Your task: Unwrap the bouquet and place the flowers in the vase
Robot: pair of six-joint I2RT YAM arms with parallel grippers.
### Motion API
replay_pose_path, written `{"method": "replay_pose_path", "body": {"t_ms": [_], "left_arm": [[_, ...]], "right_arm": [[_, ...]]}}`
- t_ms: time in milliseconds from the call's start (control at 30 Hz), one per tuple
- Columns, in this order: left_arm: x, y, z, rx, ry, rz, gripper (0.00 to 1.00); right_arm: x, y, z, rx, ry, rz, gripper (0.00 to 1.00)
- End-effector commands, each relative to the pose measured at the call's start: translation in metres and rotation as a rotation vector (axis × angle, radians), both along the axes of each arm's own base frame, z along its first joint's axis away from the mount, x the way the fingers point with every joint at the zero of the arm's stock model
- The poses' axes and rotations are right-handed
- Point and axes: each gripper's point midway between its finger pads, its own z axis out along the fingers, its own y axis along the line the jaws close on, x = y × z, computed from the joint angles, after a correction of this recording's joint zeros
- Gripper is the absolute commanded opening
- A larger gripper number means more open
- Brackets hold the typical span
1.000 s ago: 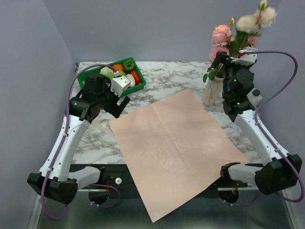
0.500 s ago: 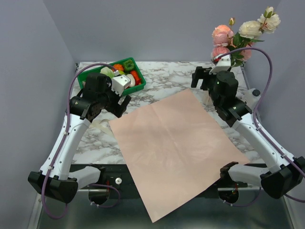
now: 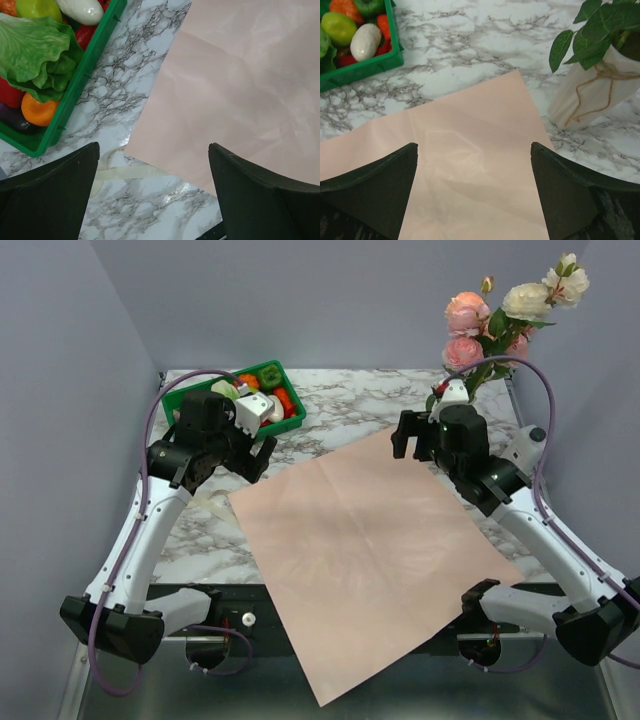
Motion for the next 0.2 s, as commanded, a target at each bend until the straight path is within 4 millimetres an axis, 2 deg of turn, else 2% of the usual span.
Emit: {"method": "replay_pose_path", "body": {"t_ms": [0, 167], "left_arm": [[0.0016, -0.0048, 0.0057, -0.035, -0.015, -0.011, 0.99], [0.0029, -0.0063, 0.0001, -0.038, -0.006, -0.014, 0.99]], "right_arm": [[-0.02, 0.0099, 0.0055, 0.037, -0.01, 0.099, 1.0], [-0.0294, 0.0108, 0.0111, 0.048, -0.022, 0.134, 1.0]]}}
